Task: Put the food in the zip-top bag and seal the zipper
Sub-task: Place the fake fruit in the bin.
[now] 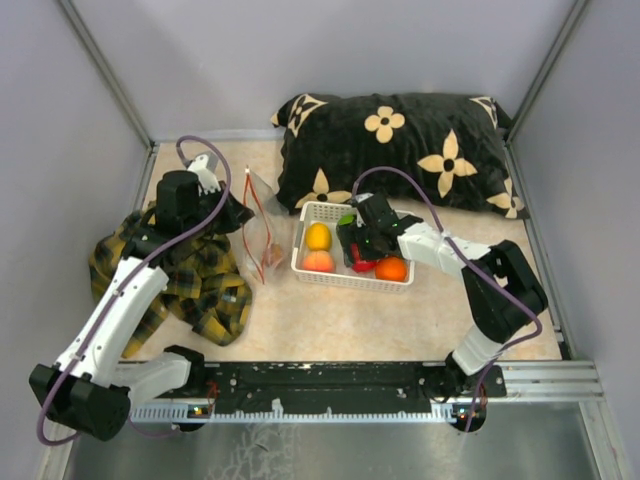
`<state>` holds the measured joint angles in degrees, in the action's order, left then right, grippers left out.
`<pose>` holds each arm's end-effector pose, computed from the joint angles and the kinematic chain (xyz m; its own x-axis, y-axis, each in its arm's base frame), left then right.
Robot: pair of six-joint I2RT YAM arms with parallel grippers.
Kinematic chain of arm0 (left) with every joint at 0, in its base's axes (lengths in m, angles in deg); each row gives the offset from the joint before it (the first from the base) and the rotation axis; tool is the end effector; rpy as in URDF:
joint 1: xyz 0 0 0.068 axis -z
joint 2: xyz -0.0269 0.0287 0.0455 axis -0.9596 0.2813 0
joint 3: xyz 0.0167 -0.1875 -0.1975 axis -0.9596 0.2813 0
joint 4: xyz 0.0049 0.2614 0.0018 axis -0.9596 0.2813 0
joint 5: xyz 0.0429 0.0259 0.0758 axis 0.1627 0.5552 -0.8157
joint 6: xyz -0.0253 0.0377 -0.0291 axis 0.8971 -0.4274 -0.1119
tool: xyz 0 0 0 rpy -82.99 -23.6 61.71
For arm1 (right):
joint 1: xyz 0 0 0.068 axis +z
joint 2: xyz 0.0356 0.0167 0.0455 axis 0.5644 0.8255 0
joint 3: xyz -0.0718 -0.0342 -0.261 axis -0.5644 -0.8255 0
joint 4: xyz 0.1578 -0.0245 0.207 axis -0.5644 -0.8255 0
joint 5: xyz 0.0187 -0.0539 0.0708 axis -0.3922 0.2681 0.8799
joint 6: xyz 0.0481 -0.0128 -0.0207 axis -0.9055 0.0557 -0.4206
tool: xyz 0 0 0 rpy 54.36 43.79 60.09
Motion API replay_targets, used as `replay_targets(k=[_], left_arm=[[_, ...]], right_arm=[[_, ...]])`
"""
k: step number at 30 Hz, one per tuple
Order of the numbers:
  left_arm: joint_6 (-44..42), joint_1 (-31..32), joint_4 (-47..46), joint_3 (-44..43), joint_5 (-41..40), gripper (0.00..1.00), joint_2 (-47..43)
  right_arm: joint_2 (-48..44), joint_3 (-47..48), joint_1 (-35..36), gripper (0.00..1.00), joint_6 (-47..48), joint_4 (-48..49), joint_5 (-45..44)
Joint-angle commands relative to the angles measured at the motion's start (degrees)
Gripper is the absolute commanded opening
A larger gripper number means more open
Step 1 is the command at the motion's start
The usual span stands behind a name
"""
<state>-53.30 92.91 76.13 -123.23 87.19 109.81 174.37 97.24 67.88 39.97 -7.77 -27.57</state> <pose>0.2205 -0.0824 0.3553 -0.5849 -0.2490 -0.7719 0.2161 0.8695 -0.4442 0.2737 0.1815 0.1914 -0.8113 -0.2388 -0.5336 -0.3628 0.9214 0.1394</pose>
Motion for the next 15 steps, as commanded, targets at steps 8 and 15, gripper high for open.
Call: replay_targets(k=[8,15], left_arm=[[-3.04,-0.72,0.44,-1.13,5.85,0.00,3.17],[-2.63,-0.63,0.41,-1.77,5.83,0.00,2.37]], right_arm=[[-6.55,8.18,4.81,0.93,-0.24,-8.37,-9.07],[-14.25,15.38,9.14,0.87,-1.48,-8.54,-7.73]])
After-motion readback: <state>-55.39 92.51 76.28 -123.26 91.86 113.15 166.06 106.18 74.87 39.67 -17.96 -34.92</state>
